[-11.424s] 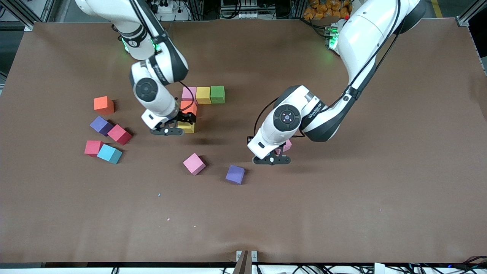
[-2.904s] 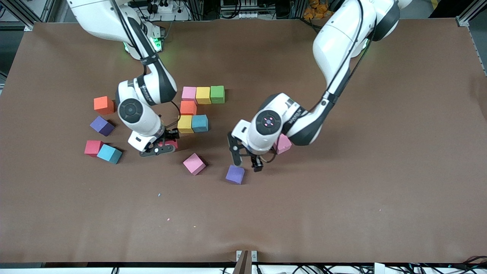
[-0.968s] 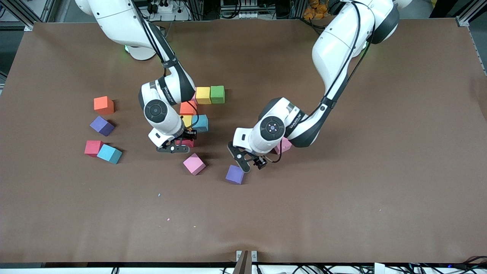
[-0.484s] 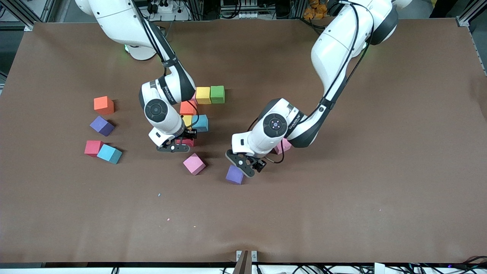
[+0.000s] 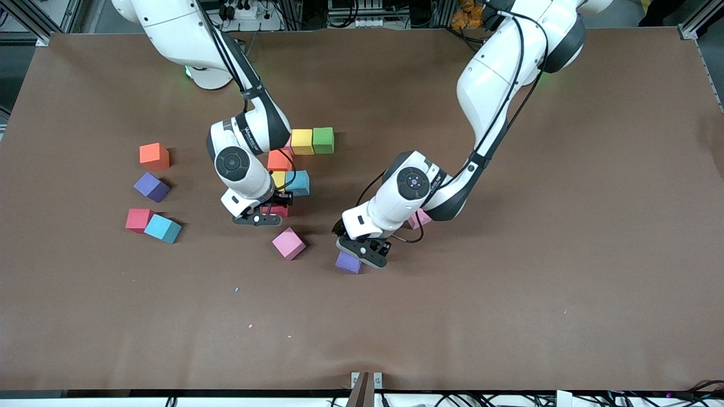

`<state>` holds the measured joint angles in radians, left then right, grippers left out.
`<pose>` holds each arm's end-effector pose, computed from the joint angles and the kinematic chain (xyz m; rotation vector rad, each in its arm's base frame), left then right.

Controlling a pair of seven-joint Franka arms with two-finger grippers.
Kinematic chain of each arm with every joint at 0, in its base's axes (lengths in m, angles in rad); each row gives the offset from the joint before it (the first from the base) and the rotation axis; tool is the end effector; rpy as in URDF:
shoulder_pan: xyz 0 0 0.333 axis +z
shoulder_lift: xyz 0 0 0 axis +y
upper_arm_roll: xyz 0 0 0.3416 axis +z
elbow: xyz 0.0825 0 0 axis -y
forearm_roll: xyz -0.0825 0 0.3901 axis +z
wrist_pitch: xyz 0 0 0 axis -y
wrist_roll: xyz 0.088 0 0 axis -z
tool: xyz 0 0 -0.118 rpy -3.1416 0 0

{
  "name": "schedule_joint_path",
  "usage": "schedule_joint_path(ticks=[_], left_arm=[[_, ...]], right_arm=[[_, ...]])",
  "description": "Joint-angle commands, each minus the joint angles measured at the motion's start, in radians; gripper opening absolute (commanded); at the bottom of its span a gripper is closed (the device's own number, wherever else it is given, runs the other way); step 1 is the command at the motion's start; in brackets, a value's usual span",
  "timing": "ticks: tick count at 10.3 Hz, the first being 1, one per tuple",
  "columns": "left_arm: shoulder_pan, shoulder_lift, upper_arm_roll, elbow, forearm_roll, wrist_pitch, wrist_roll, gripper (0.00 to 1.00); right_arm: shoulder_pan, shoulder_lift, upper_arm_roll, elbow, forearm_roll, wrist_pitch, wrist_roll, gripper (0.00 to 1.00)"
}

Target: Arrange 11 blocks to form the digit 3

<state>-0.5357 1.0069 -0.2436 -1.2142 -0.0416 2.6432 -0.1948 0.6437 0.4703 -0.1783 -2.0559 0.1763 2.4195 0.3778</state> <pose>0.6323 -0.5282 0.2172 2.6706 -0.5346 0.4107 0.5319 0.2708 0.2067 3.1248 -0.0553 -0.1532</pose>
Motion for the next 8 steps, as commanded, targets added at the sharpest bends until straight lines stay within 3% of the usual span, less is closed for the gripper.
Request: schedule_joint_path(ticks=[1, 3, 5, 7, 8], left_arm=[[-0.035, 0.025, 0.026, 0.005, -0.021, 0.063, -0.032, 1.00], [-0.035, 0.041, 0.029, 0.007, -0.017, 0.076, -0.022, 1.00], [-0.062, 0.058, 0.075, 0.007, -0.014, 0.122, -0.017, 1.00], [-0.072, 0.058, 0.096, 0.007, -0.014, 0.126, -0.015, 0.77], [-0.073, 0.058, 0.096, 0.007, -0.014, 0.127, -0.014, 0.75]], right_arm=[[0.016, -0.015, -0.007, 0.003, 0.017, -0.002, 0.007, 1.00], [0.007, -0.019, -0.010, 0.066, 0.008, -0.064, 0.000, 1.00], [-0.007, -0.018, -0.015, 0.141, 0.000, -0.129, -0.031, 1.00], [-0.018, -0.006, -0.015, 0.184, 0.000, -0.125, -0.139, 1.00], [-0.018, 0.013, -0.013, 0.212, -0.001, -0.116, -0.173, 1.00]])
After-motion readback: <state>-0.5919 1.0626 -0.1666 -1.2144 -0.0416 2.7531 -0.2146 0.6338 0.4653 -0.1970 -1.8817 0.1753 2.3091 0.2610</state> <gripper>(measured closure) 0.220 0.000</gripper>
